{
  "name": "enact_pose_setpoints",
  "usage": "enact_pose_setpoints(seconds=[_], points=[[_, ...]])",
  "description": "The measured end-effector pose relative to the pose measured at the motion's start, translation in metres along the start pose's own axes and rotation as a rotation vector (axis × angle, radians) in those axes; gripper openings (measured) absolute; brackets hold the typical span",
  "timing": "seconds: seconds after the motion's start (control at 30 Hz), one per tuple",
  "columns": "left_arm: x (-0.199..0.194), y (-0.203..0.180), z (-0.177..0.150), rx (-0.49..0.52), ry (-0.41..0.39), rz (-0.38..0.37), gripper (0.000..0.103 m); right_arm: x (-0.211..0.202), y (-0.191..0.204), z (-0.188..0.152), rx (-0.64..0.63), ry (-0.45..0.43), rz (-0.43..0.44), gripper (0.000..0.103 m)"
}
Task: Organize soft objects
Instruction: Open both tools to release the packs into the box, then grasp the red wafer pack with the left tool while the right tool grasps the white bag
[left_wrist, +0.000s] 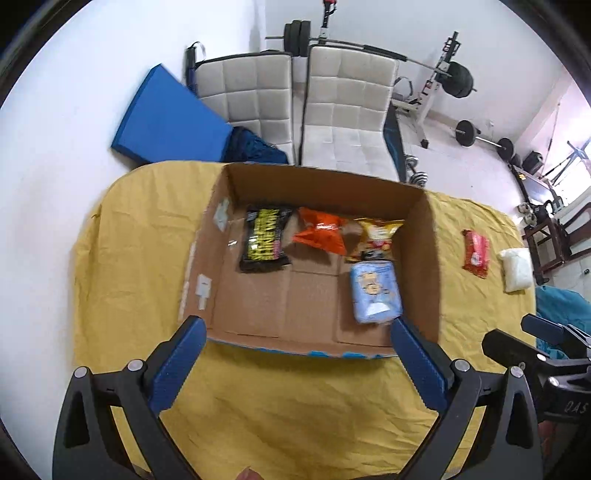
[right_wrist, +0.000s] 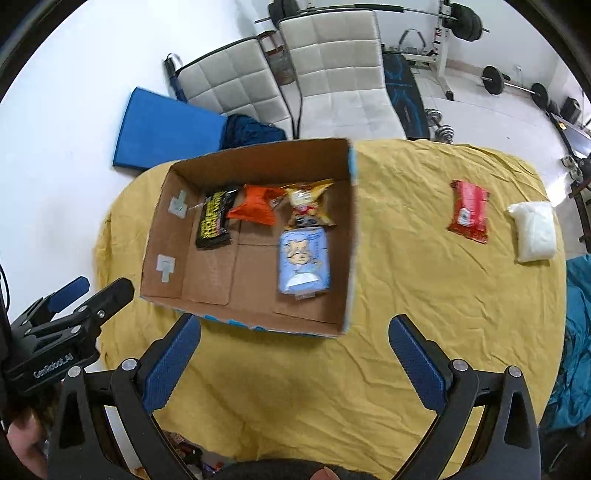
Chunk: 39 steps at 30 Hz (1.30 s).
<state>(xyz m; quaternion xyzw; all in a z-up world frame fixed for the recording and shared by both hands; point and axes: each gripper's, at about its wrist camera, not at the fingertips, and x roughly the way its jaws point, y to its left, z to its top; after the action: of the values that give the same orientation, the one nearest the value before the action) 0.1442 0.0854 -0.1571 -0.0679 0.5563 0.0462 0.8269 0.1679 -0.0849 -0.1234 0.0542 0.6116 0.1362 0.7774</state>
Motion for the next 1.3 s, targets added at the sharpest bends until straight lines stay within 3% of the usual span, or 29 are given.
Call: enact_pose_setpoints(seconds=[0.2, 0.43, 0.63, 0.83, 1.07, 1.27, 1.3], points=[[0.001, -0.069, 0.011, 0.082, -0.013, -0.046, 0.102, -0.022, -0.071, 0.007, 0.074, -0.027, -0.064, 0.103], [0.032, -0.17, 0.036, 0.21, -0.012, -0.079, 0.102, -0.038, -0.198, 0.03, 0.188, -0.05, -0.227, 0.103], [0.087, -0.25, 0.061, 0.28, 0.046, -0.094, 0.102, -0.022, -0.303, 0.054, 0.267, -0.015, -0.314, 0.103], [0.151, -0.319, 0.087, 0.361, 0.11, -0.069, 0.102, 0.014, -0.381, 0.073, 0.316, 0.039, -0.324, 0.103], [0.224, -0.371, 0.098, 0.405, 0.241, -0.085, 0.1, 0.082, -0.429, 0.098, 0.336, 0.108, -0.313, 0.103], [0.289, -0.4, 0.094, 0.401, 0.395, -0.105, 0.098, 0.116, -0.448, 0.108, 0.332, 0.155, -0.318, 0.103], [0.302, -0.405, 0.092, 0.399, 0.429, -0.104, 0.093, 0.121, -0.45, 0.109, 0.325, 0.165, -0.31, 0.103]])
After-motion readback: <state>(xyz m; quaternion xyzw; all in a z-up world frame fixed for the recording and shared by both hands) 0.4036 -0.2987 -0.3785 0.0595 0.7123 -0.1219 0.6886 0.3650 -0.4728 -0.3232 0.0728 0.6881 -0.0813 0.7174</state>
